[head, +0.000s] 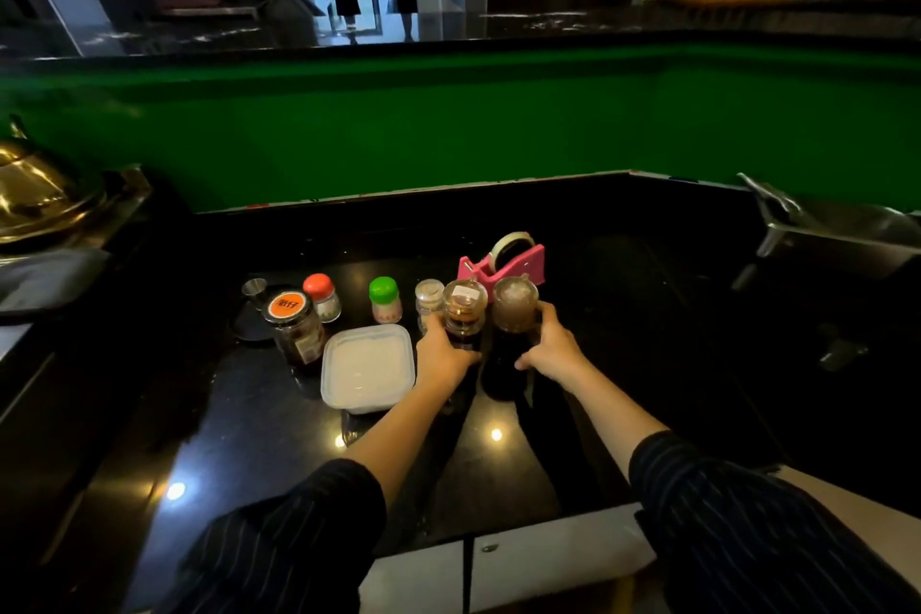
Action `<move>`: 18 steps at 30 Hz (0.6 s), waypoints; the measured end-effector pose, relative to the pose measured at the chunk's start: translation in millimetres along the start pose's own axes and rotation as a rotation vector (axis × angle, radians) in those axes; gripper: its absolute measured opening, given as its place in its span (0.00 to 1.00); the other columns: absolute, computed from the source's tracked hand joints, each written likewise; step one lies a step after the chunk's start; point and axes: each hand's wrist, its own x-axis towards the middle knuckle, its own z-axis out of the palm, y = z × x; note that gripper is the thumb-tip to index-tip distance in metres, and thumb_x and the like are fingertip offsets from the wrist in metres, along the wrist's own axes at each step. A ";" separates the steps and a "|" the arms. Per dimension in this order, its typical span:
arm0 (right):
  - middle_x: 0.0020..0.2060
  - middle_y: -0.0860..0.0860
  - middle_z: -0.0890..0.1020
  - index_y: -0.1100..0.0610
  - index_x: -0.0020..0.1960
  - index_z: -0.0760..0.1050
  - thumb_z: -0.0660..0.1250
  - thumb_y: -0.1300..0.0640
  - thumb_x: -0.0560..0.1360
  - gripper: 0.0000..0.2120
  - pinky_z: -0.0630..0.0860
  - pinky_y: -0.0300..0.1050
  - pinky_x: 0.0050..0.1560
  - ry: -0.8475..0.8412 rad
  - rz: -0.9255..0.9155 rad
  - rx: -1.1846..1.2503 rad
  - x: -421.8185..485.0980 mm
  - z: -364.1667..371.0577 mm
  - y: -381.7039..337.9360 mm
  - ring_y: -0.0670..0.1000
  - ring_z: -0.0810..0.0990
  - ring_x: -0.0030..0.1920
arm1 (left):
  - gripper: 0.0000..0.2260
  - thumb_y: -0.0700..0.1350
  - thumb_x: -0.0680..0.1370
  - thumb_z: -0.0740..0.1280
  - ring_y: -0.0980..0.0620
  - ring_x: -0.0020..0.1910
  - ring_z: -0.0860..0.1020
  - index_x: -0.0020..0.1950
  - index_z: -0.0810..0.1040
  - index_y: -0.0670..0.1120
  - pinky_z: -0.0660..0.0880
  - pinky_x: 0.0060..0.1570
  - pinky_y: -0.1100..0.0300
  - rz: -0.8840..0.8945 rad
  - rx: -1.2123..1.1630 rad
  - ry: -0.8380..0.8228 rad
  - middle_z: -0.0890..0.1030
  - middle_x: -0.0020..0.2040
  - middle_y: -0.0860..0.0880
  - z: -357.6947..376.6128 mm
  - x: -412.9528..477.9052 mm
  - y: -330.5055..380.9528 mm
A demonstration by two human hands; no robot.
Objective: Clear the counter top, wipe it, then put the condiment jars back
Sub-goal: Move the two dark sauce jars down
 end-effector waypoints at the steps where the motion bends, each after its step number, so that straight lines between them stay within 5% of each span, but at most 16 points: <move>1: 0.67 0.57 0.71 0.49 0.75 0.56 0.75 0.68 0.66 0.45 0.71 0.52 0.63 -0.017 0.027 -0.053 -1.0 -4.6 -1.1 0.59 0.70 0.68 | 0.33 0.36 0.69 0.74 0.45 0.63 0.75 0.70 0.62 0.44 0.69 0.59 0.58 0.009 0.020 0.004 0.77 0.62 0.44 -2.5 -2.7 0.0; 6: 0.64 0.60 0.73 0.61 0.69 0.70 0.72 0.68 0.69 0.29 0.74 0.53 0.61 0.031 0.033 -0.331 -9.6 -27.7 -32.3 0.61 0.73 0.65 | 0.23 0.36 0.71 0.72 0.51 0.57 0.76 0.63 0.70 0.40 0.71 0.55 0.58 0.057 0.063 0.048 0.79 0.56 0.46 -26.5 -14.6 11.3; 10: 0.55 0.59 0.80 0.62 0.59 0.75 0.69 0.61 0.73 0.15 0.77 0.50 0.49 0.220 0.003 -0.516 -19.2 -45.3 -88.1 0.59 0.79 0.56 | 0.16 0.34 0.70 0.70 0.45 0.51 0.81 0.57 0.76 0.38 0.77 0.52 0.55 0.145 0.133 0.118 0.83 0.49 0.39 -59.7 -9.7 33.3; 14: 0.56 0.58 0.79 0.61 0.59 0.75 0.65 0.62 0.76 0.12 0.72 0.48 0.45 0.364 -0.138 -0.592 -20.7 -41.2 -156.2 0.59 0.79 0.56 | 0.13 0.33 0.71 0.69 0.53 0.44 0.81 0.56 0.78 0.38 0.73 0.42 0.71 0.241 0.202 0.151 0.84 0.43 0.43 -113.8 -7.8 61.7; 18: 0.54 0.59 0.80 0.62 0.55 0.77 0.68 0.62 0.74 0.10 0.77 0.49 0.50 0.224 -0.339 -0.496 -11.9 -1.7 -228.4 0.60 0.79 0.54 | 0.13 0.33 0.70 0.70 0.57 0.36 0.78 0.54 0.79 0.39 0.67 0.35 0.79 0.301 0.262 0.281 0.85 0.42 0.42 -182.5 -1.9 78.4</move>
